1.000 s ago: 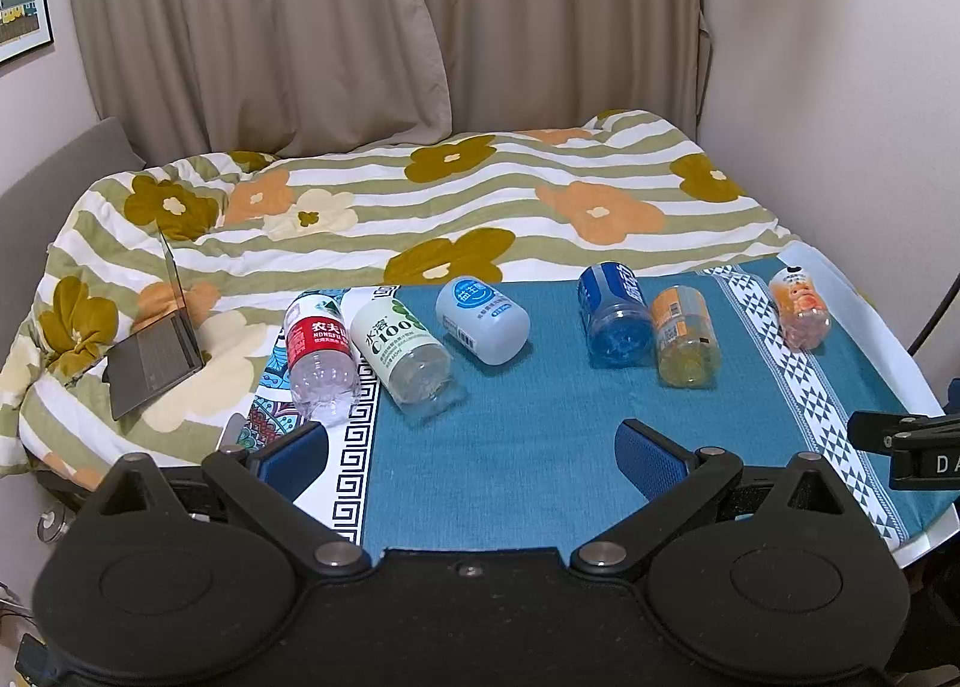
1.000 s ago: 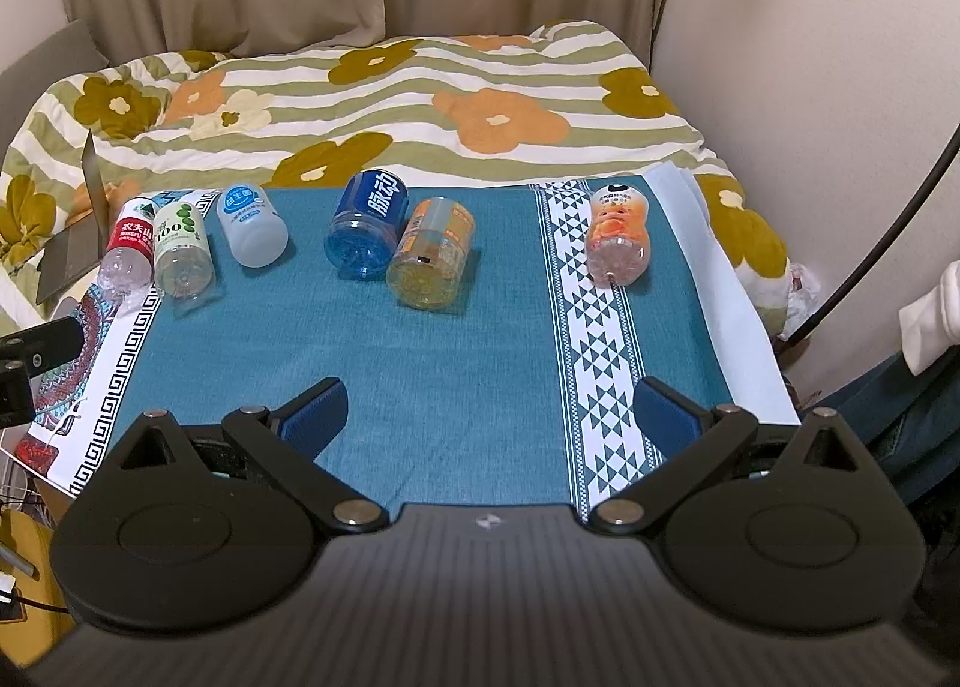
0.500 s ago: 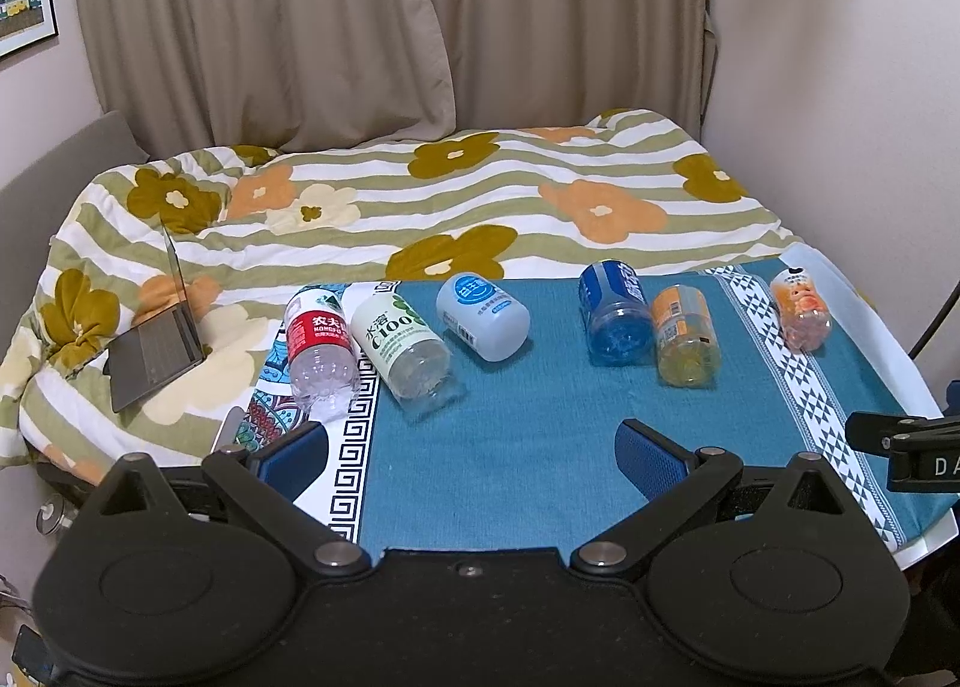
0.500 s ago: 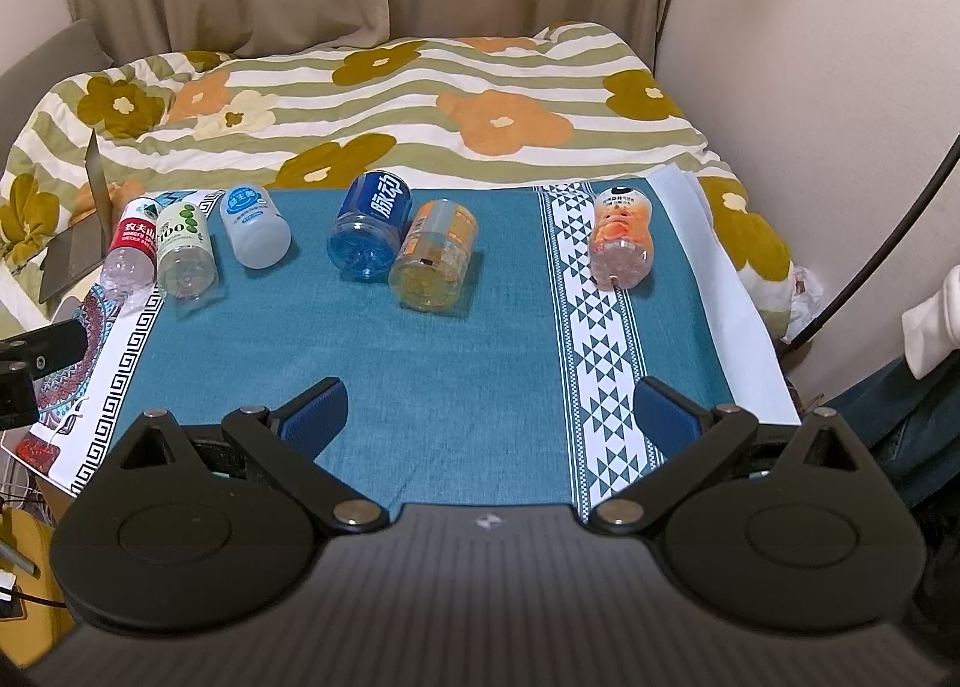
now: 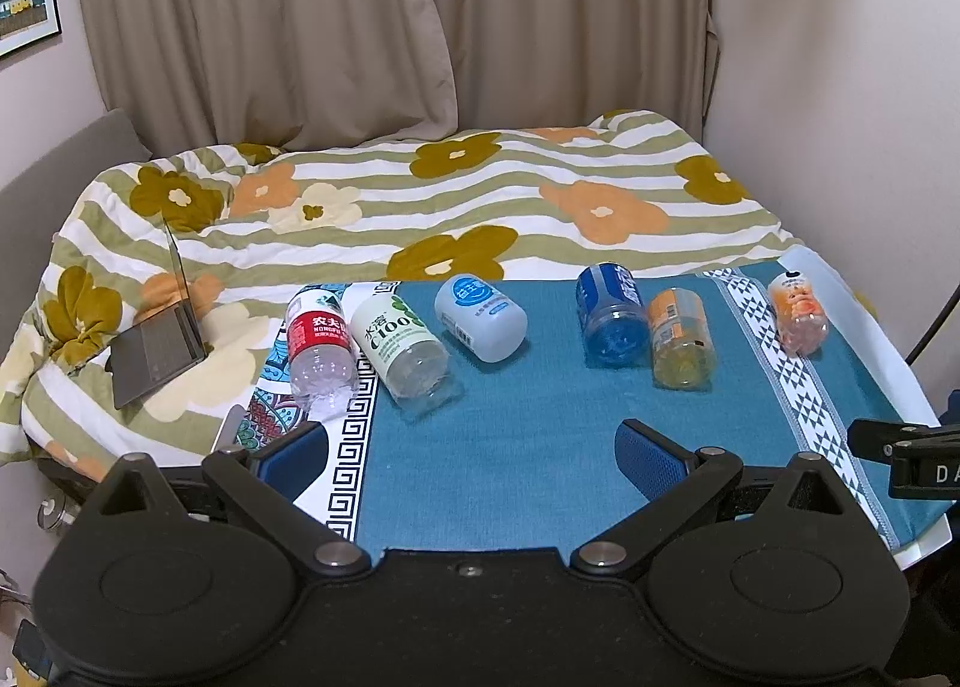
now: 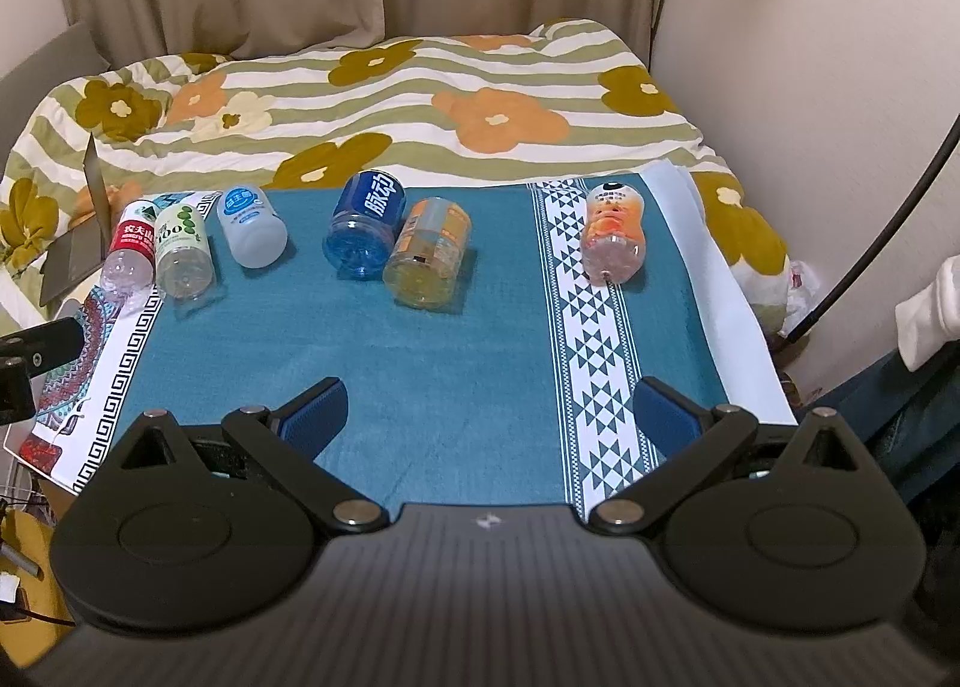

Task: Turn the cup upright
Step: 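Move the left gripper toward the lying blue cup and open it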

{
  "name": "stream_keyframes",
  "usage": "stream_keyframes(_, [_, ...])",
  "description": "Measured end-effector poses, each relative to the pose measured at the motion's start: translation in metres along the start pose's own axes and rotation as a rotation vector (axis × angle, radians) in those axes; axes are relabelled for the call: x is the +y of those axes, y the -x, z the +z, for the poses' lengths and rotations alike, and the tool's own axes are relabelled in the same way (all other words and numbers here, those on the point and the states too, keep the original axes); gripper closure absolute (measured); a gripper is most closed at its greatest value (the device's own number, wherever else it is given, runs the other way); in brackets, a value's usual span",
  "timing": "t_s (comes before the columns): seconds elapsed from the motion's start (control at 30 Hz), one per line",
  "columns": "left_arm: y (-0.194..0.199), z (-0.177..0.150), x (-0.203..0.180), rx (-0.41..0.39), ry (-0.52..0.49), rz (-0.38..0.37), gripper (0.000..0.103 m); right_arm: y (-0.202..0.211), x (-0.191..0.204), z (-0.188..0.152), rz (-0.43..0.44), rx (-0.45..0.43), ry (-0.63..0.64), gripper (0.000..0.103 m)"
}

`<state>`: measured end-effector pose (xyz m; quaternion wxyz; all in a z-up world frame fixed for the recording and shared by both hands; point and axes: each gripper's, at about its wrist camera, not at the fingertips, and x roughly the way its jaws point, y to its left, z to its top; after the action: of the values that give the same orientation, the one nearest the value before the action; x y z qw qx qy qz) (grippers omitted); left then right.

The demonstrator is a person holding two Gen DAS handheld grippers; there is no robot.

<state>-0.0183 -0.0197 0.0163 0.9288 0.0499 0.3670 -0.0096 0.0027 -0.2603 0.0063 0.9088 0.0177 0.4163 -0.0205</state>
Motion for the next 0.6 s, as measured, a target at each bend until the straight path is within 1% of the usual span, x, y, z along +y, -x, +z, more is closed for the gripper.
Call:
stream_keyframes(0.17, [0.001,0.010,-0.012,0.009,0.010,0.015,0.000,0.000,-0.011,0.004,0.016,0.000,0.015,0.000])
stream_keyframes(0.33, [-0.005,0.027,-0.025,0.015,0.025,0.017,0.000,0.001,-0.029,0.014,0.062,-0.035,0.049,0.000])
stream_keyframes(0.47, [-0.025,0.045,-0.035,0.033,0.015,-0.006,0.000,-0.012,-0.041,0.021,0.107,-0.032,0.062,0.000])
stream_keyframes(0.6, [-0.052,0.067,-0.044,0.062,-0.006,-0.065,0.000,-0.025,-0.044,0.023,0.107,-0.002,0.045,0.000])
